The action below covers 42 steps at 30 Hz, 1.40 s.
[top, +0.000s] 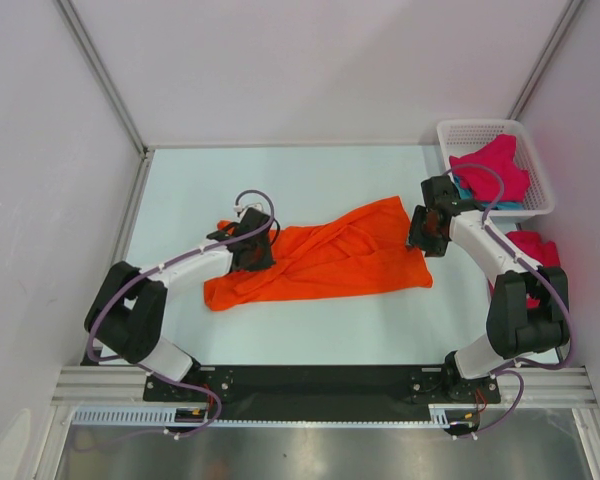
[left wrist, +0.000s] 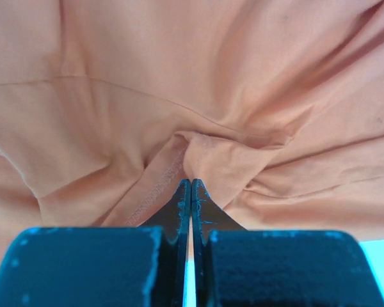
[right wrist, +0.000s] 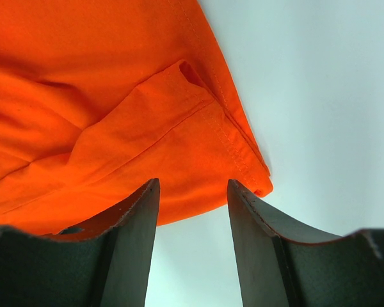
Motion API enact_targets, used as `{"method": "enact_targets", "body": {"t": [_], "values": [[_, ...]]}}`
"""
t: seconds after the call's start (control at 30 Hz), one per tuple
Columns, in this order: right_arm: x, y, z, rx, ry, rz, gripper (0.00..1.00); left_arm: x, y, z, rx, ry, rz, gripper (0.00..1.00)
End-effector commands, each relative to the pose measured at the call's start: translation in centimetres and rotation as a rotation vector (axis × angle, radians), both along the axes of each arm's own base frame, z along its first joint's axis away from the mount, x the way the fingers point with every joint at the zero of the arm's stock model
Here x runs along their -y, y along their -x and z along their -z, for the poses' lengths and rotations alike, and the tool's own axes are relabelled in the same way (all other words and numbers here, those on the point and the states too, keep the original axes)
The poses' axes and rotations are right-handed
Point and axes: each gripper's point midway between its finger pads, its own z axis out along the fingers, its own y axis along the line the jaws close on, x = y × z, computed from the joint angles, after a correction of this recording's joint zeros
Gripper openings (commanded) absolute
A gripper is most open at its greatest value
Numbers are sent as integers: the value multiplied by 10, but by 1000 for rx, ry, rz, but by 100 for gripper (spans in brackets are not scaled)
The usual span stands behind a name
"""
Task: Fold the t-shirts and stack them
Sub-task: Fold the other side of the tshirt into a rectangle
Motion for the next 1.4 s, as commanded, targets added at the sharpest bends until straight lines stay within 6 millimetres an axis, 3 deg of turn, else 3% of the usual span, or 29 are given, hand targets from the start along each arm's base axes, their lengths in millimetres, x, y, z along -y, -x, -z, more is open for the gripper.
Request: {"method": "enact_targets", "body": {"t": [0.0, 0.2, 0.4, 0.5, 0.87, 1.0, 1.03, 1.07, 1.1, 1.17, 1.2, 1.37], "values": [[1, -4, -11, 46, 6, 4, 52, 14, 0, -28, 74, 35, 34, 0], [0, -4, -10, 49, 0, 7, 52, 28, 29, -35, 81, 48, 92, 0], [-2, -12, -16, 64, -5, 7, 52, 25, 63, -1, -3, 14, 103, 1], [-3, -17, -21, 73, -6, 6, 52, 22, 69, 9, -28, -11, 112, 1], [-5, -21, -26, 81, -5, 5, 52, 19, 78, 15, -60, -41, 135, 7], [-8, -27, -27, 86, -5, 0, 52, 20, 86, 20, -74, -42, 146, 17], [-8, -29, -28, 89, -4, 0, 52, 17, 89, 22, -79, -44, 147, 27], [-9, -36, -31, 95, -3, -1, 52, 17, 92, 24, -83, -41, 149, 28], [-9, -40, -32, 100, -1, -3, 52, 15, 95, 26, -88, -44, 150, 36], [-11, -55, -42, 128, -3, -6, 52, 16, 96, 22, -74, -27, 151, 45], [-12, -58, -37, 107, 0, -7, 52, 15, 96, 20, -68, -25, 150, 52], [-19, -85, -44, 111, -3, -13, 52, 11, 86, -5, 18, -12, 124, 64]]}}
